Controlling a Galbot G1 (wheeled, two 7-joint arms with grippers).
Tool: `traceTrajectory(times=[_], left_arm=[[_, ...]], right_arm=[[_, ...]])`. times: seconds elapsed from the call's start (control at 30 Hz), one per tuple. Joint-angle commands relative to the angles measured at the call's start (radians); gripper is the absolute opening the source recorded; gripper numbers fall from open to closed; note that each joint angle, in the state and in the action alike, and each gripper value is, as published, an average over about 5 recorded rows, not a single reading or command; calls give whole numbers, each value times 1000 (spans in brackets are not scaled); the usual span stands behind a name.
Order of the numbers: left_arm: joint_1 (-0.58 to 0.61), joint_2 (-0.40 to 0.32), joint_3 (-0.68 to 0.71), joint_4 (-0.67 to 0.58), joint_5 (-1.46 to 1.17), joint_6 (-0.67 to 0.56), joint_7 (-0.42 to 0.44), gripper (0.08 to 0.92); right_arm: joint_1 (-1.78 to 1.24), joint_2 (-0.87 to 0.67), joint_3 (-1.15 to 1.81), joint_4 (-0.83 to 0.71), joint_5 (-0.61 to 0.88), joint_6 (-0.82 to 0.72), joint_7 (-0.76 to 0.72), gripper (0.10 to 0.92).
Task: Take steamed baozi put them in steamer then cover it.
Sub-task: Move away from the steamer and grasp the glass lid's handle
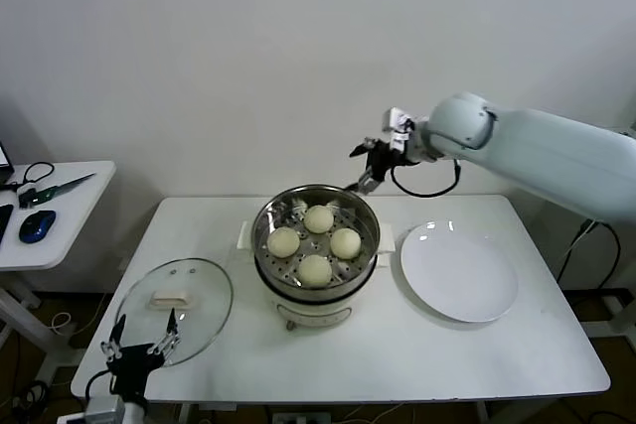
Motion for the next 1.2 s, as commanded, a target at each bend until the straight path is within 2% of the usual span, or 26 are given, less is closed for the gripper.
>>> traceTrajectory(times=[0.03,0.2,0.3,0.43,0.63,0.73,0.9,1.03,1.2], left_arm=[[-20,22,-1,21,87,-80,-14,823],[-51,24,-3,38,148,-113,-33,823],[-62,24,0,43,176,-134,-34,823],[-63,33,6,48,198,-159,-36,823],[-62,46,5,74,311,-211,-76,823],[-54,61,-4,92,490,-261,-166,823],[-14,114,-32,119,970,-330,-345,823],[6,143,-23,168,1284,-283,-432,823],[-53,136,5,331,1492,-201,-461,823]], right_arm=[[-706,-312,812,160,-57,89,396,823],[-1321,-282,1371,250,-206,170,387,823],[-1616,-181,1655,284,-256,241,369,823],[-1852,-14,1826,292,-312,368,339,823],[-2036,196,1865,263,-340,599,298,823],[-2082,272,1850,258,-354,673,285,823],[-2130,378,1810,256,-419,760,294,823],[-2164,440,1773,261,-487,768,327,823],[-2184,487,1736,265,-509,761,363,823]])
